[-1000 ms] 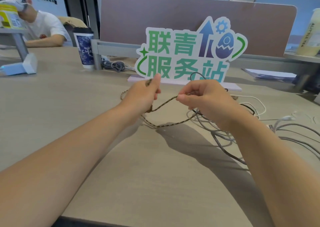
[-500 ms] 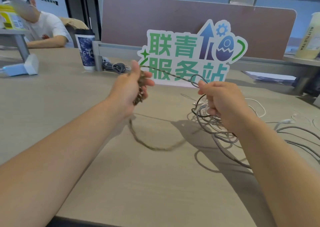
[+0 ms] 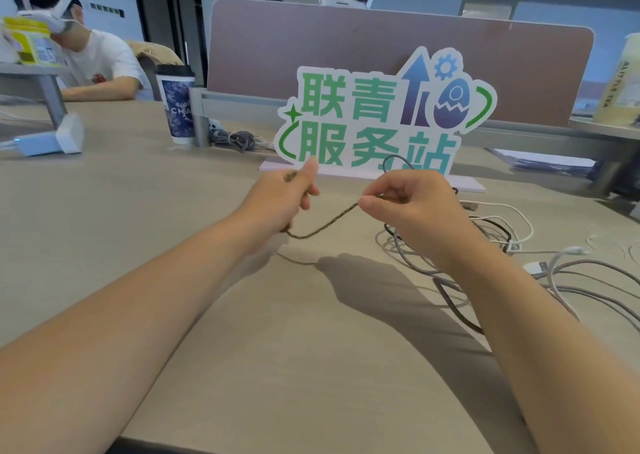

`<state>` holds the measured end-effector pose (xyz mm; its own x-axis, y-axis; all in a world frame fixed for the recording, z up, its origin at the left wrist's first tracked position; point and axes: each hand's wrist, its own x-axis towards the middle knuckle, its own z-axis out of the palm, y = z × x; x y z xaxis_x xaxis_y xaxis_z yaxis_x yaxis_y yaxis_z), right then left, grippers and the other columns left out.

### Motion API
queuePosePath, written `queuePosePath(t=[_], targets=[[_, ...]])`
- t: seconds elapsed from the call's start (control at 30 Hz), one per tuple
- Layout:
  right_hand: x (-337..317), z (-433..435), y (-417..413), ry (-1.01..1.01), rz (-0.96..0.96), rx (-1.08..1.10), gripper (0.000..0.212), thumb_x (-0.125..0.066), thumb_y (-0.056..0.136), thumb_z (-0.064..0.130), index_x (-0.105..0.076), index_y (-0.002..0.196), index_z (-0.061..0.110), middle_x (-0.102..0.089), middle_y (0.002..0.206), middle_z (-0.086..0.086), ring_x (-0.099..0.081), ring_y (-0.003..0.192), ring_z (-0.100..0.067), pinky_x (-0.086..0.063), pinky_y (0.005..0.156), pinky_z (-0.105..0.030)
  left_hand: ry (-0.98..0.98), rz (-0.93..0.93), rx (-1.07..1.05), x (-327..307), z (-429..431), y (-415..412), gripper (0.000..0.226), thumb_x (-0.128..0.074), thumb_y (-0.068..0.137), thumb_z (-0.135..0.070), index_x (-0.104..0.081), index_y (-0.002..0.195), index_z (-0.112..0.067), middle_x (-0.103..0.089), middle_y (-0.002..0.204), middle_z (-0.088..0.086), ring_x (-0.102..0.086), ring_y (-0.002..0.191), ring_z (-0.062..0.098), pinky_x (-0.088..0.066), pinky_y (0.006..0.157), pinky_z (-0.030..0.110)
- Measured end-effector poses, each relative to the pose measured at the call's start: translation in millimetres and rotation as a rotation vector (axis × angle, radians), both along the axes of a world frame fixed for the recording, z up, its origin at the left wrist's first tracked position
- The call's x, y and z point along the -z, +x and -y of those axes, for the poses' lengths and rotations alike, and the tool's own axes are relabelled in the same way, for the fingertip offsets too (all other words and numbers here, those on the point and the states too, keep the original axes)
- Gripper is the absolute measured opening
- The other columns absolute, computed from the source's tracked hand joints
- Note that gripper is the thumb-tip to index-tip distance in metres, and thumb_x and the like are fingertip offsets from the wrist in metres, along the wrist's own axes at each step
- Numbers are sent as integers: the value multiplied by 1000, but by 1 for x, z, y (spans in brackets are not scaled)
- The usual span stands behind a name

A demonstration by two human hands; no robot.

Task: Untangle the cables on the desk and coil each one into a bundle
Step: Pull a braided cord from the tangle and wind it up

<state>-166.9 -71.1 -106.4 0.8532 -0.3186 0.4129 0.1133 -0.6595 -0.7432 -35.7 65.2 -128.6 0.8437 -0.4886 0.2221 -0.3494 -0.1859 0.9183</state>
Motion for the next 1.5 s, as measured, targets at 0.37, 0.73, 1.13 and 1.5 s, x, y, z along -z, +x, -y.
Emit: queuePosePath(t=[0.37, 0.73, 1.13, 1.5], targets=[[0, 6, 3, -16, 30, 209, 28, -62, 87, 38, -68, 71, 15, -41, 41, 9, -33, 33, -4, -25, 35, -10, 32, -146, 394, 0, 13, -33, 41, -42, 95, -46, -61, 79, -14, -61, 60, -5, -45, 52, 9, -38, 51, 24], [2, 2, 0, -115, -311, 133, 31, -55, 91, 41, -73, 75, 21, -55, 59, 11, -44, 49, -2, -32, 50, -21, -857, -786, 191, -16, 3, -1, 43, -28, 98, -47, -55, 89, -15, -65, 69, 1, -66, 63, 16, -58, 66, 33], [3, -1, 1, -367, 231, 82, 11, -73, 80, 22, -67, 71, 20, -44, 45, 16, -45, 49, -3, -32, 51, -10, 172, -271, 476, -7, 10, -36, 75, -28, 72, -78, -64, 85, -13, -53, 61, -3, -39, 47, 9, -36, 49, 20], [2, 7, 6, -108, -93, 230, 35, -52, 92, 41, -68, 69, 19, -48, 52, -2, -39, 44, -13, -41, 48, -26, -304, -419, 317, -10, 10, -22, 40, -37, 96, -45, -60, 94, -12, -73, 81, 2, -54, 56, 9, -48, 56, 22]])
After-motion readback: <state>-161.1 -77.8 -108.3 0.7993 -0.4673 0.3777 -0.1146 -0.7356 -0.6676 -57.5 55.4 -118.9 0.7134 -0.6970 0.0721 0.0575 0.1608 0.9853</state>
